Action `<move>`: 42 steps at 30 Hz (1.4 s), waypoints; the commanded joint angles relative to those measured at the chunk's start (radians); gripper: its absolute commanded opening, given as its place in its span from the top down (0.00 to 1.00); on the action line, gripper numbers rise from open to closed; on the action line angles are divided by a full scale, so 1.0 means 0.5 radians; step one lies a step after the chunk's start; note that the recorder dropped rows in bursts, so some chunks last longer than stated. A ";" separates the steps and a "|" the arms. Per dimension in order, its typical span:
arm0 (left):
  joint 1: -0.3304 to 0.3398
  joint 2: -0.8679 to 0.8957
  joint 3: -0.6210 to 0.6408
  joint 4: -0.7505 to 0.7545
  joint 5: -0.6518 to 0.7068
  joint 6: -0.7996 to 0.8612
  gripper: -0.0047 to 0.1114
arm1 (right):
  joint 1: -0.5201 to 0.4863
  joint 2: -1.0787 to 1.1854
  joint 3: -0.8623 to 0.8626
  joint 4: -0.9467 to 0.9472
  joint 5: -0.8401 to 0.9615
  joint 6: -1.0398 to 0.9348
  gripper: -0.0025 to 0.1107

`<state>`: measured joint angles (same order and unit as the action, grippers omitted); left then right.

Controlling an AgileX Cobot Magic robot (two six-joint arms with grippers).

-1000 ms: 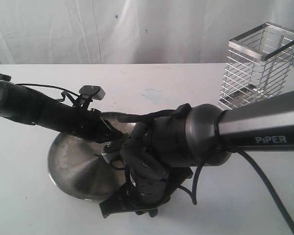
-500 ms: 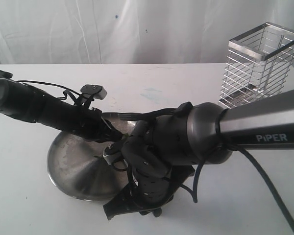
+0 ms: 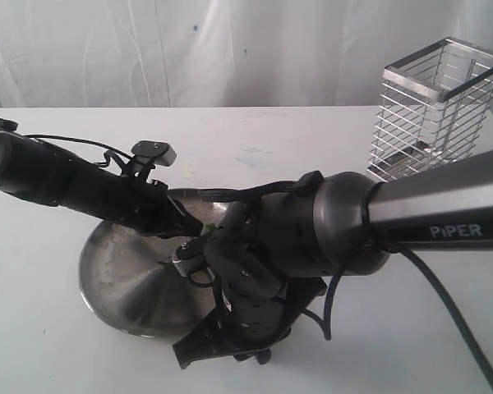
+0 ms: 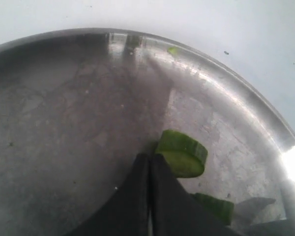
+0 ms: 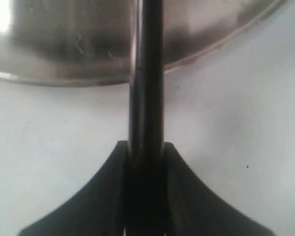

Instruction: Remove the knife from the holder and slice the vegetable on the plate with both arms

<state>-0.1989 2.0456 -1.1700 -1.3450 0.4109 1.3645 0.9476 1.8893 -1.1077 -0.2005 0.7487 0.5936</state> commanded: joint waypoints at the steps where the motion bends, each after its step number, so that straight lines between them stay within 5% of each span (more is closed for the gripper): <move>1: -0.004 -0.065 0.018 -0.196 0.022 0.001 0.96 | -0.024 -0.008 0.003 -0.002 0.021 0.000 0.98; 10: -0.004 -0.084 0.051 -0.174 -0.004 -0.016 0.96 | -0.024 -0.008 0.003 -0.003 0.012 0.000 0.98; 18: -0.004 -0.084 0.183 -0.161 -0.301 0.016 0.96 | -0.024 -0.008 0.003 -0.003 0.012 0.009 0.98; 27: -0.007 -0.088 0.082 -0.352 0.074 0.047 0.96 | -0.024 -0.008 0.003 -0.003 0.012 0.009 0.98; 42: -0.007 0.113 0.083 -0.207 0.031 0.044 0.96 | -0.024 -0.008 0.003 0.016 0.012 0.008 0.98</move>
<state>-0.1989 2.0740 -1.1369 -1.5003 0.4199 1.3909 0.9476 1.8893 -1.1077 -0.1934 0.7469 0.5936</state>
